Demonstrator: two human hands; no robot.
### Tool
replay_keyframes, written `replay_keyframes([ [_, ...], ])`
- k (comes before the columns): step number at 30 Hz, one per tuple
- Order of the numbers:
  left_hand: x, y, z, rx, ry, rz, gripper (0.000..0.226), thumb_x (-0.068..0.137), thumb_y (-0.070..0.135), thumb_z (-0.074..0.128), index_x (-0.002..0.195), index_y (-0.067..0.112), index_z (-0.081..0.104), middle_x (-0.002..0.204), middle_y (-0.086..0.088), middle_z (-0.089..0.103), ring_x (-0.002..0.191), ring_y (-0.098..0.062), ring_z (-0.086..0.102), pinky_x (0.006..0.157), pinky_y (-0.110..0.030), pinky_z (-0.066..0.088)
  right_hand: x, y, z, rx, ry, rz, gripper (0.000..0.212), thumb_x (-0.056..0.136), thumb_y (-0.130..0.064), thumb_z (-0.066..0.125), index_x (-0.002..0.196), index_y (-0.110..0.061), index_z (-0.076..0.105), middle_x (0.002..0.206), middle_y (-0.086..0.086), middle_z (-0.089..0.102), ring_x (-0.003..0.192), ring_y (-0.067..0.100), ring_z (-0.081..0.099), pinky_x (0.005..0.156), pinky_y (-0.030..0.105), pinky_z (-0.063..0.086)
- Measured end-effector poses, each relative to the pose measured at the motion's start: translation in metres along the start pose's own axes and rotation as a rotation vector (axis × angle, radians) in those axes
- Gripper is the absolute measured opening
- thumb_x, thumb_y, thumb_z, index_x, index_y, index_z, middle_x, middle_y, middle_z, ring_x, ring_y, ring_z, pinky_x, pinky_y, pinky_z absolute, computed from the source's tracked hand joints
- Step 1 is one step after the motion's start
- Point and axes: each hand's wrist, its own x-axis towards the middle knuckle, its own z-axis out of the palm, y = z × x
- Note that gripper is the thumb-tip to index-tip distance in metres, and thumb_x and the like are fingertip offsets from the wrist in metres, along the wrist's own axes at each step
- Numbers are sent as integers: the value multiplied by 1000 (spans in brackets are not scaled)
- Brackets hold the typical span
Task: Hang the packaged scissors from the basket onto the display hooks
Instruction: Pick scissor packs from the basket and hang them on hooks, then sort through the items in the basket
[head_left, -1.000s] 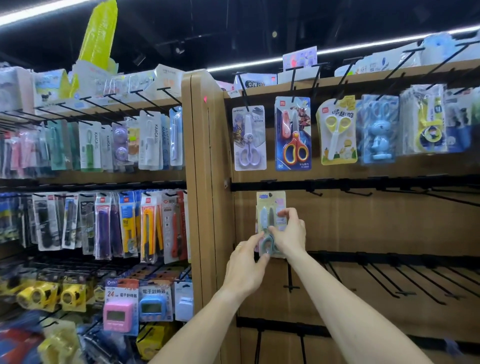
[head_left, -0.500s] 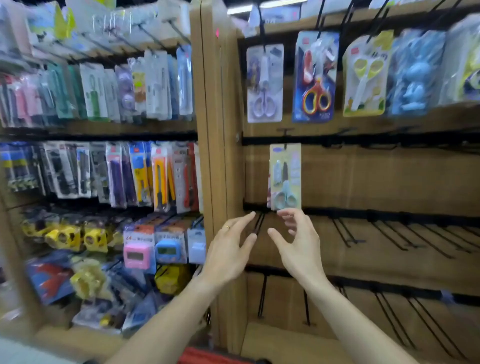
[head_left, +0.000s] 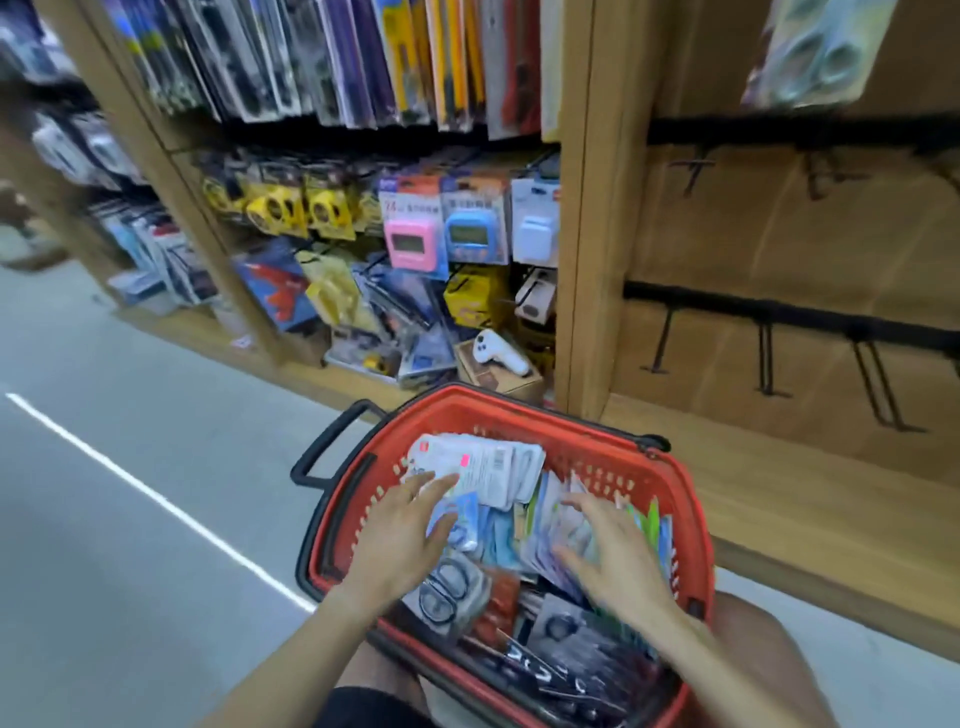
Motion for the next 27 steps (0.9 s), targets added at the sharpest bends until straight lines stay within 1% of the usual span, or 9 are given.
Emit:
replay_keyframes([
  [2,-13,-8,10,14,-32,-39,55,102,52,46,151,28,55,150,-9,58,137,-33,56,109,-41,46,-8,8,17,-81,-70,43,53,98,-50,63,146,-33,48,144,-12,54,135,16,52,98,30,45],
  [5,-32,-19,26,23,-31,-115,66,98,63,34,146,25,61,144,-5,63,132,-29,60,106,-40,48,-14,16,33,-123,-126,74,54,98,-52,62,146,-30,49,144,-9,55,136,19,51,101,31,45],
  [7,-40,-23,32,-15,31,-207,56,101,59,44,136,21,67,132,-4,70,120,-30,67,100,-41,52,-14,21,38,-150,-135,83,54,98,-51,63,146,-27,49,142,-7,56,134,20,51,100,32,46],
  [9,-41,-24,34,-36,61,-271,42,102,47,57,135,21,66,130,-4,71,118,-30,67,99,-42,52,-13,23,42,-167,-123,89,56,97,-49,66,146,-26,50,142,-6,57,133,20,52,99,33,48],
  [14,-35,-26,36,46,-14,-269,54,100,52,54,146,24,55,139,-2,65,123,-27,64,105,-43,49,-12,24,45,-160,-118,91,57,95,-47,70,144,-24,52,140,-4,58,131,22,53,99,35,48],
  [17,-34,-27,38,85,-34,-260,52,100,50,54,146,25,54,141,0,63,126,-26,61,107,-42,48,-14,23,44,-156,-114,89,56,95,-45,71,143,-23,54,139,-3,59,130,22,53,101,36,47],
  [21,-32,-25,40,106,-32,-247,47,101,41,54,145,25,55,145,0,60,132,-25,56,109,-43,43,-13,4,46,-188,-25,19,48,93,-41,74,133,-17,63,129,-2,62,122,23,55,99,36,48],
  [24,-34,-23,40,119,-35,-229,46,103,37,49,149,30,51,152,0,53,141,-26,47,114,-45,37,-6,-30,55,-100,-93,-29,50,99,-48,64,139,-20,58,134,-7,60,128,17,52,105,33,44],
  [27,-35,-23,40,132,-40,-220,48,104,36,46,153,36,45,158,-1,47,147,-26,41,118,-47,35,9,-61,69,-107,-170,-68,51,102,-47,58,144,-18,54,141,-3,59,134,19,49,112,32,38],
])
